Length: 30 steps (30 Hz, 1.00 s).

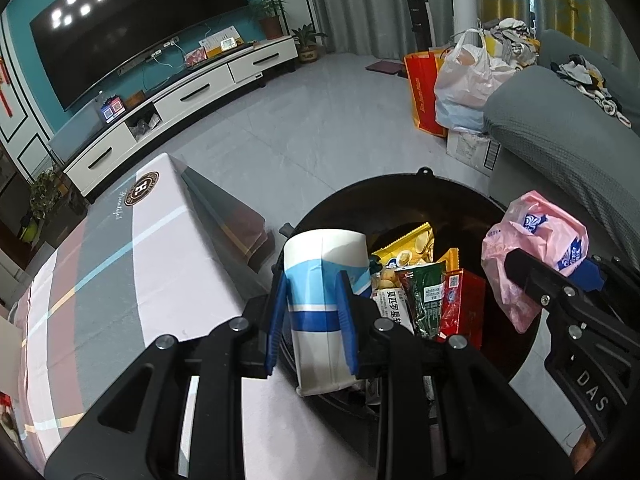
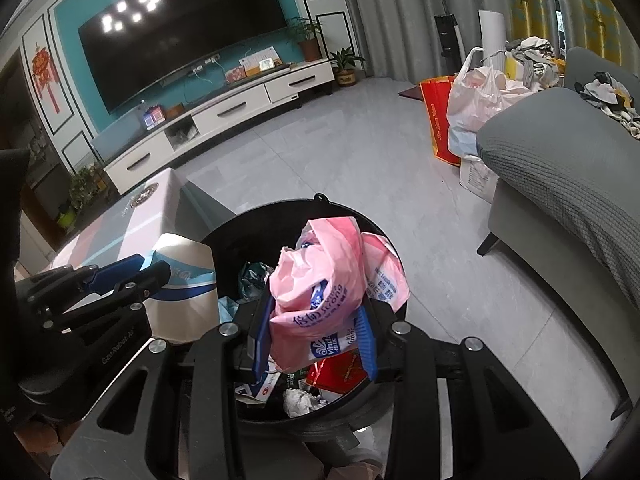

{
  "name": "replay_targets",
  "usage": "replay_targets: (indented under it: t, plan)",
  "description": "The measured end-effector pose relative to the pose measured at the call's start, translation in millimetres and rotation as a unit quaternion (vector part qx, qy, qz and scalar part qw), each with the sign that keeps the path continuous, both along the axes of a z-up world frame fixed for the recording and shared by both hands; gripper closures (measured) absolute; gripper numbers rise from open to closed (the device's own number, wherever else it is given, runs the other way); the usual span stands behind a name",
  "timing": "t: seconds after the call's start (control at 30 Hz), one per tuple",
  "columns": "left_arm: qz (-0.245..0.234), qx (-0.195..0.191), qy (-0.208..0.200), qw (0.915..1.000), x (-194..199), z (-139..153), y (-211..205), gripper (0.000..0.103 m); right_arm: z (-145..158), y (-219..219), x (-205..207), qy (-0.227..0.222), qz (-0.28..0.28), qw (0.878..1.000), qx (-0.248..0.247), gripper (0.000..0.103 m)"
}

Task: Collect trash
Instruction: 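Lower the cup and pink bag into the bin opening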

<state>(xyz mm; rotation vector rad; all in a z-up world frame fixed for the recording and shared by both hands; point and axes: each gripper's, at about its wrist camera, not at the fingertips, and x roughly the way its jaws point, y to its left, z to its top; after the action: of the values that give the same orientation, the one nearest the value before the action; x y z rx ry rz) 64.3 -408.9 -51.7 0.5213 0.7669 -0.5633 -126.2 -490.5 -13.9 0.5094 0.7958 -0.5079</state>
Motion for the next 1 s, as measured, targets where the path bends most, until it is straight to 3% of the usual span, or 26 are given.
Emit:
replay_targets:
  t: [1.0]
  plan:
    - [0.000,0.032,0.033,0.9989,11.6,-28.1,-19.4,0.077,-25.8,-5.0,15.1,0.044,0.015,0.999,0.001,0.067]
